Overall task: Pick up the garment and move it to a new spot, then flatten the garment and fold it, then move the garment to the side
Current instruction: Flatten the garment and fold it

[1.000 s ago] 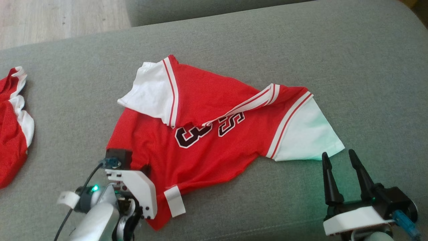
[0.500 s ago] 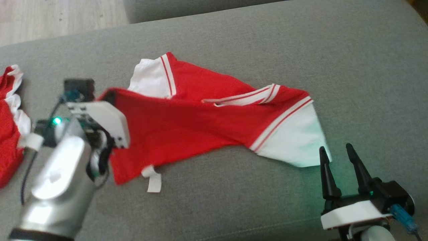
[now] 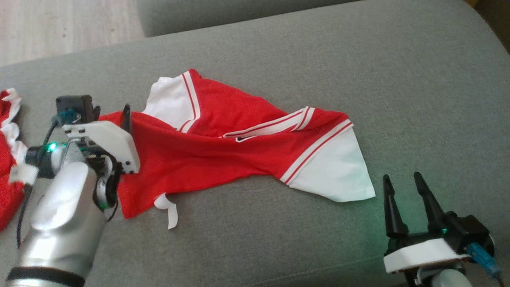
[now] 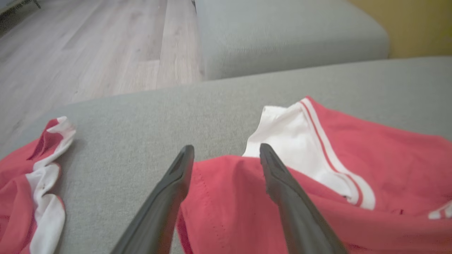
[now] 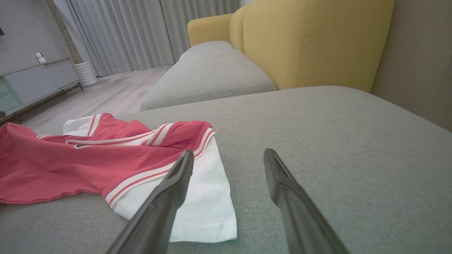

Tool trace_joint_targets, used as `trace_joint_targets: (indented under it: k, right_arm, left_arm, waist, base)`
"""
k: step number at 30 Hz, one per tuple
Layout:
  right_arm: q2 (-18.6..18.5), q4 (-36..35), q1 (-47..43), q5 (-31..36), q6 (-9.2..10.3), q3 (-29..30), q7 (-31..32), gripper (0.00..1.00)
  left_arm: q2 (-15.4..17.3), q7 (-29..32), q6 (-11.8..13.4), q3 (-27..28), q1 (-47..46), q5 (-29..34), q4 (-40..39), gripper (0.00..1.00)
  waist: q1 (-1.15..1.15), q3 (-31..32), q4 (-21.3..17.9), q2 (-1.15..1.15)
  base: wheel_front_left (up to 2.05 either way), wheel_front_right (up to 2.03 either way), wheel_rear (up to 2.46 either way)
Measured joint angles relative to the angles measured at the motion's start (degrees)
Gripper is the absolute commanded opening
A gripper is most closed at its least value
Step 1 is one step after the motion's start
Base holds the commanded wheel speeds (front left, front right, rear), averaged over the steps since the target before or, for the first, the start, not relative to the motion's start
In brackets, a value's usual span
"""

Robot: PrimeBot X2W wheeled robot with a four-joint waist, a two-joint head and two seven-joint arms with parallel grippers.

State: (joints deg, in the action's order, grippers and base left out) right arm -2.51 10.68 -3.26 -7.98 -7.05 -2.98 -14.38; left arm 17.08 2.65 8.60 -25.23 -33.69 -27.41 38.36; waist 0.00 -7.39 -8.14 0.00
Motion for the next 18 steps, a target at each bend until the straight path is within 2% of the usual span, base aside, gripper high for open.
trace_joint_targets:
  k: [5, 15, 18]
  right_arm:
    - [0.0, -0.5, -0.5, 0.5, 0.00, 1.8, 0.0, 1.00]
    - [0.0, -1.5, -2.6, 2.4, 0.00, 6.3, 0.0, 1.00]
    - [0.0, -1.6, -3.5, 2.8, 0.00, 7.0, 0.0, 1.00]
  left_arm:
    - [-1.9, -5.8, 1.1, 0.6, 4.6, -1.1, -6.1, 1.00]
    - [-6.1, -15.0, 7.9, -0.3, 27.9, -1.3, -22.0, 1.00]
    - [-6.6, -16.4, 8.6, -0.6, 32.6, -0.1, -24.1, 1.00]
  waist:
    - [0.00, 1.3, 1.3, 0.00]
    - [0.00, 4.6, 6.2, 0.00]
    - [0.00, 5.3, 7.9, 0.00]
  base:
    - [0.00, 0.00, 0.00]
    - [0.00, 0.00, 0.00]
    - [0.00, 0.00, 0.00]
